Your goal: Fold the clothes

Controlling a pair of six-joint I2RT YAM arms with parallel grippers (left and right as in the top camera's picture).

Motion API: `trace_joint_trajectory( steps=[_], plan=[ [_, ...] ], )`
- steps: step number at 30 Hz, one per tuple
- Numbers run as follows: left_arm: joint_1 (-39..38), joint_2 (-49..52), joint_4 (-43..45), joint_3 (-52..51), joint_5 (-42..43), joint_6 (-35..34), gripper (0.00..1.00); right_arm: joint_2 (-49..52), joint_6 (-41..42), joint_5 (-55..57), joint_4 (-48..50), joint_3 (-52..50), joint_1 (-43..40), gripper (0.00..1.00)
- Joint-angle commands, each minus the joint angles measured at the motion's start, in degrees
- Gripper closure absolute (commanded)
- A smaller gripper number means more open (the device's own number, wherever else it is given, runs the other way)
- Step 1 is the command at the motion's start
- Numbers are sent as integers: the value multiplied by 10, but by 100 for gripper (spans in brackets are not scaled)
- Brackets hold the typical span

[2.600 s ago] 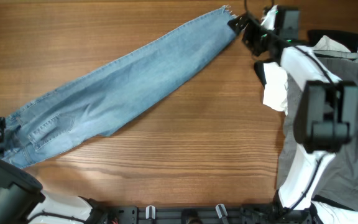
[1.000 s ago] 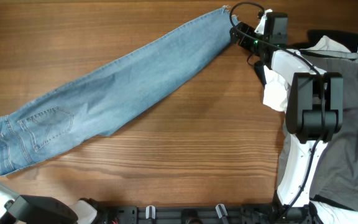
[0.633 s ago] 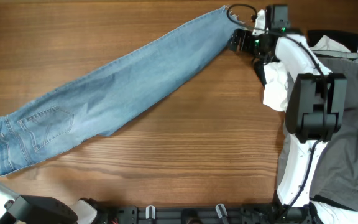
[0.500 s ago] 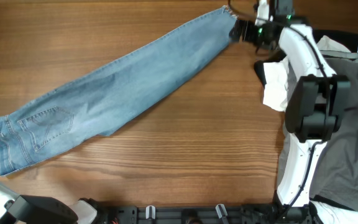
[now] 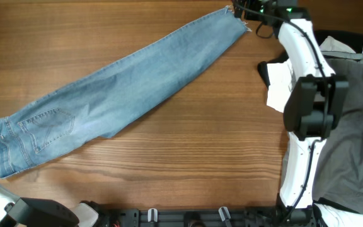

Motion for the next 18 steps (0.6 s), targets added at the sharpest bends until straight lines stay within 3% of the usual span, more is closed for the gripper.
trace_joint_trajectory(
  steps=[1, 11, 13, 14, 18],
  plan=[
    [-2, 1, 0, -4, 8, 14, 12, 51, -10, 20, 14, 4, 2, 0],
    [-2, 1, -1, -4, 7, 29, 12, 87, -9, 17, 29, 4, 2, 9],
    [-2, 1, 0, -4, 6, 29, 12, 91, -7, 12, 31, 4, 2, 7],
    [-2, 1, 0, -4, 6, 29, 12, 95, -8, 6, 35, 4, 2, 2],
    [-2, 1, 0, -4, 7, 29, 12, 105, -4, -17, 41, 4, 3, 0]
  ],
)
